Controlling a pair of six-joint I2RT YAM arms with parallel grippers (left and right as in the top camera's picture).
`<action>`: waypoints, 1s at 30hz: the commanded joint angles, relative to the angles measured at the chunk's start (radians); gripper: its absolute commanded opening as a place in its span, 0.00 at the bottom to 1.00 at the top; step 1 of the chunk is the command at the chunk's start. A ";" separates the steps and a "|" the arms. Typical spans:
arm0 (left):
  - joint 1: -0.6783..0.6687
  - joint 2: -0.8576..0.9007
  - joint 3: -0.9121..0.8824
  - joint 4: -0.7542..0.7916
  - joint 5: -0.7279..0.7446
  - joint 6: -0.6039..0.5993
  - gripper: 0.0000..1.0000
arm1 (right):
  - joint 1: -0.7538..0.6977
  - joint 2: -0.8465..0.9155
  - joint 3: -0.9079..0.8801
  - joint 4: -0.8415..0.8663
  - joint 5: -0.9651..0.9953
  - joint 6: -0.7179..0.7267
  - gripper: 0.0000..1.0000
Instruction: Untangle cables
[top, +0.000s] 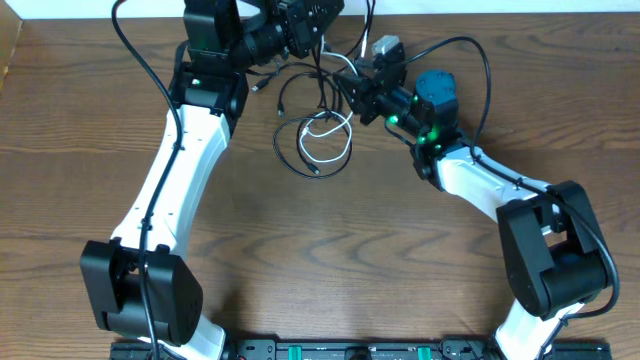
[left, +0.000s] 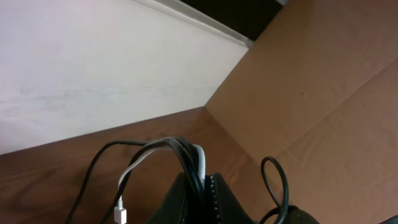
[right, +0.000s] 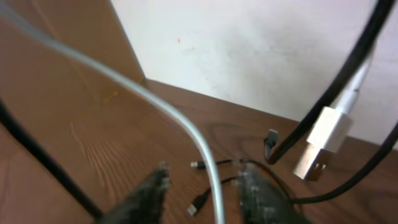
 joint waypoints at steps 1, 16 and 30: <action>-0.006 -0.013 0.004 0.022 -0.002 -0.016 0.08 | 0.007 0.003 0.006 -0.002 0.041 -0.003 0.05; 0.002 -0.013 0.004 0.037 -0.006 0.053 0.52 | -0.072 0.003 0.006 -0.071 0.105 0.051 0.01; 0.104 -0.013 0.004 -0.257 -0.366 0.172 0.68 | -0.229 0.003 0.006 -0.218 0.066 0.221 0.01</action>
